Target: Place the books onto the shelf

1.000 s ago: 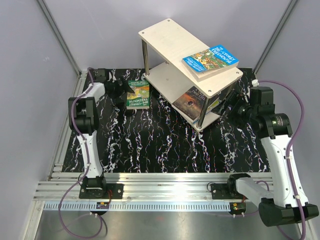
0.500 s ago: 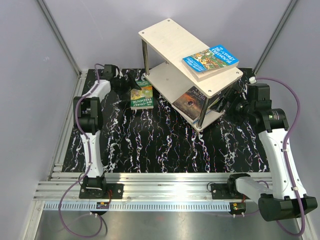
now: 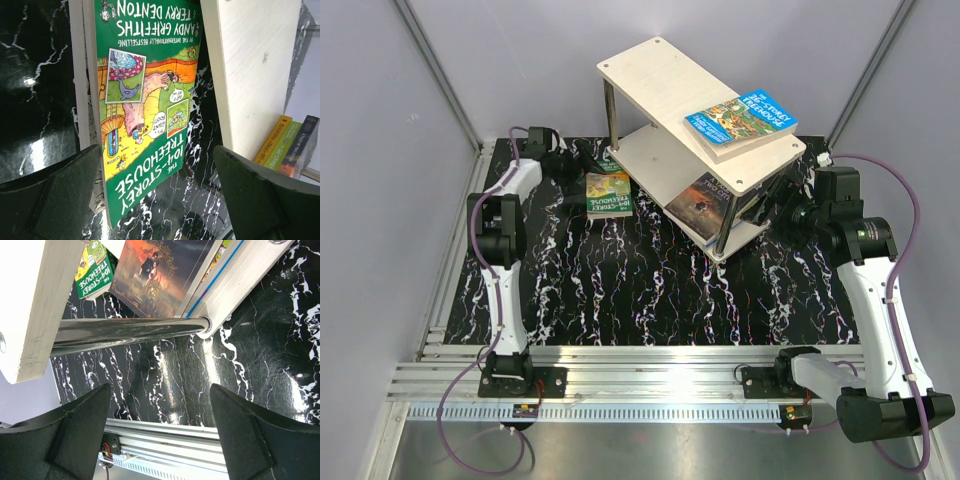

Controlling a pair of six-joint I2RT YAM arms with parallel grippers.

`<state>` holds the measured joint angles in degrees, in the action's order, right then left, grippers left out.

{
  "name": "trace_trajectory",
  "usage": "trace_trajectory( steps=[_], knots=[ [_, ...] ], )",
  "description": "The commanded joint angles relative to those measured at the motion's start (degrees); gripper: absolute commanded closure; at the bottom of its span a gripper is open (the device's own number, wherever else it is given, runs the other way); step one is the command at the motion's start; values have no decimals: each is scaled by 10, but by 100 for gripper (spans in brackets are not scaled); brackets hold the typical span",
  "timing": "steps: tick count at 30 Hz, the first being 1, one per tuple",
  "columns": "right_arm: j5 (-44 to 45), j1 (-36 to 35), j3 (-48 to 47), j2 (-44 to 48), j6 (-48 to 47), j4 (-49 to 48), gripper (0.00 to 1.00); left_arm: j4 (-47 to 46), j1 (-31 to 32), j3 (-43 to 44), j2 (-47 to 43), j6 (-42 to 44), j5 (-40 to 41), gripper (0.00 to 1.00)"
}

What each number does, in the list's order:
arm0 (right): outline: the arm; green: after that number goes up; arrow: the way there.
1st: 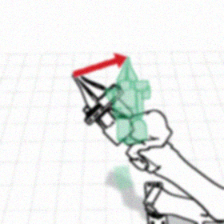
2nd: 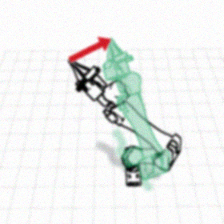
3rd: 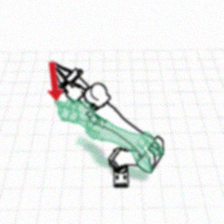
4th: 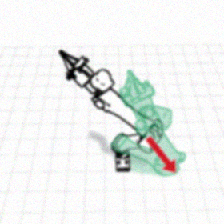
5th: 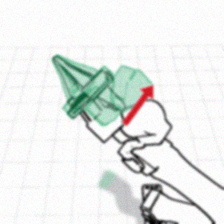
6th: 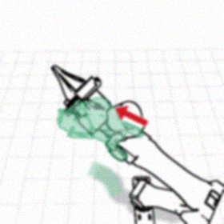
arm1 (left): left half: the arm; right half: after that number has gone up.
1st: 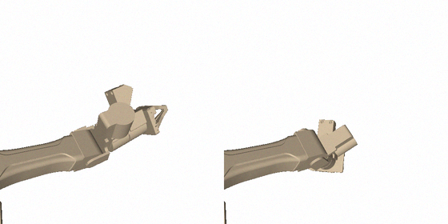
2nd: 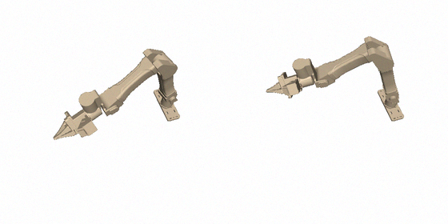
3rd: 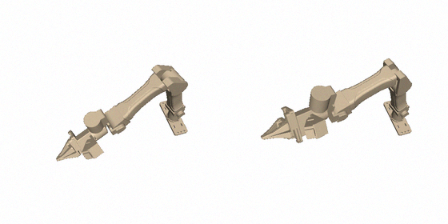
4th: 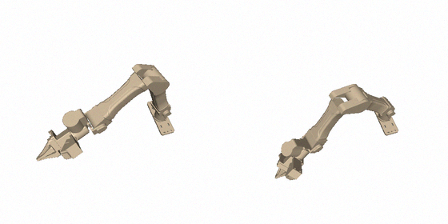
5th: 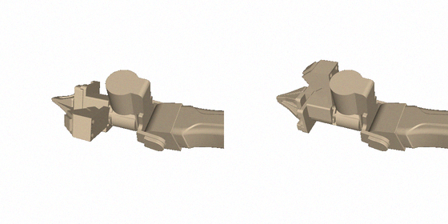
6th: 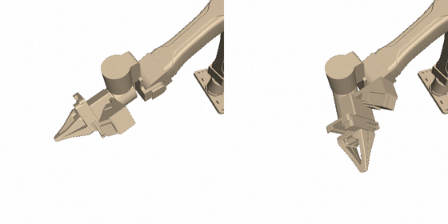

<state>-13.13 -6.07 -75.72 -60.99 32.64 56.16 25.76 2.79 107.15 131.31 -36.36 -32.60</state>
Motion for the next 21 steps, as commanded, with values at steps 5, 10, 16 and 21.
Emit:
trace_trajectory(
  steps=[5, 10, 16, 21],
  knots=[
    [-4, -4, 5, 14, -18, -19, 12, -184, 7, -70, -59, -86, -93, 1],
    [-3, -4, 4, 14, -21, -17, 12, -256, 6, -85, -37, -154, -143, 1],
    [5, -4, 2, 18, -26, -8, 12, -406, 6, -167, -45, -256, -158, 1],
    [7, -3, 6, 18, -27, -8, 12, -451, 6, -174, -27, -286, -160, 3]
  ],
)
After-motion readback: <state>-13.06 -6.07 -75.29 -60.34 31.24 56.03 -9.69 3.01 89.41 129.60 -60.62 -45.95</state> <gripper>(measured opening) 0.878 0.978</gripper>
